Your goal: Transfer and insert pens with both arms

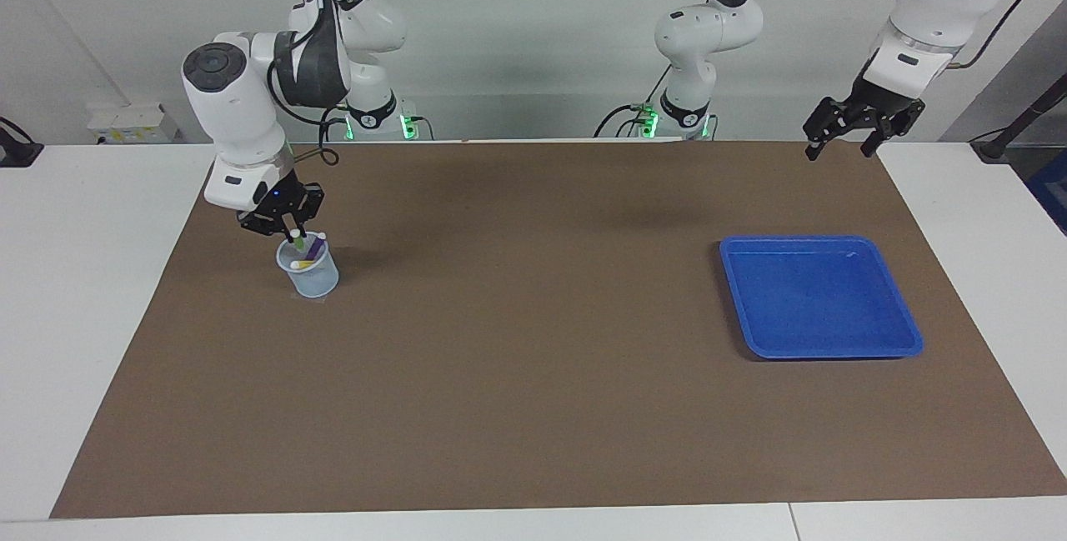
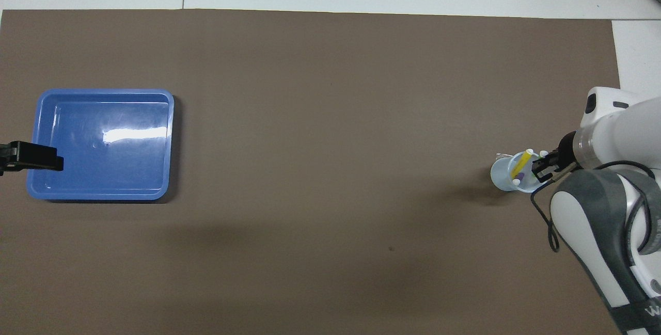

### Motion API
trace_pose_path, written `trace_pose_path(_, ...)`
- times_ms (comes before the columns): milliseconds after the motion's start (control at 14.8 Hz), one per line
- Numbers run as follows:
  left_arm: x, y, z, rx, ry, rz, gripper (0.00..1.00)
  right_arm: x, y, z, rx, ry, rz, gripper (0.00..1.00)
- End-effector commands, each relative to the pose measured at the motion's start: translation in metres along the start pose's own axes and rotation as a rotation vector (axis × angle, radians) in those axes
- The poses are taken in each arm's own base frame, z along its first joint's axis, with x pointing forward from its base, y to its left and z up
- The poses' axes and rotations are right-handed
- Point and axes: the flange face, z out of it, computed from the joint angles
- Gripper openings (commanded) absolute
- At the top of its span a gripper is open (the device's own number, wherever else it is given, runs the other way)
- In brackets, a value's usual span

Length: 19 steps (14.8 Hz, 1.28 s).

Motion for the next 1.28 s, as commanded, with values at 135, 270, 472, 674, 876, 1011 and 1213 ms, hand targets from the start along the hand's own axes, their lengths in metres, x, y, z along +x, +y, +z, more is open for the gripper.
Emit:
trace_pose_path(135, 0.018, 0.007, -0.015, 0.009, 0.020, 0.025, 1.00, -0.010, 0.006, 0.010, -0.011, -0.009, 0.016, 1.00)
trace_pose_path(270, 0.019, 0.011, -0.018, 0.007, 0.019, 0.037, 1.00, -0.013, 0.009, 0.005, -0.005, -0.008, 0.028, 1.00)
trace_pose_path(472, 0.026, 0.020, -0.019, 0.018, 0.024, 0.062, 1.00, -0.014, 0.012, -0.027, 0.024, -0.045, 0.048, 1.00)
trace_pose_path(674, 0.026, 0.020, -0.015, 0.016, 0.014, 0.064, 1.00, -0.013, 0.004, -0.058, 0.048, -0.049, 0.145, 1.00)
trace_pose_path(876, 0.024, 0.021, -0.010, 0.016, -0.005, 0.066, 1.00, -0.012, 0.004, -0.109, 0.096, -0.053, 0.228, 1.00)
trace_pose_path(1011, 0.025, 0.021, -0.005, 0.016, -0.004, 0.066, 1.00, -0.008, 0.011, -0.134, 0.098, -0.057, 0.259, 1.00)
trace_pose_path(1213, 0.025, 0.030, -0.013, 0.018, 0.020, 0.082, 1.00, 0.001, 0.020, -0.151, 0.097, -0.051, 0.263, 1.00)
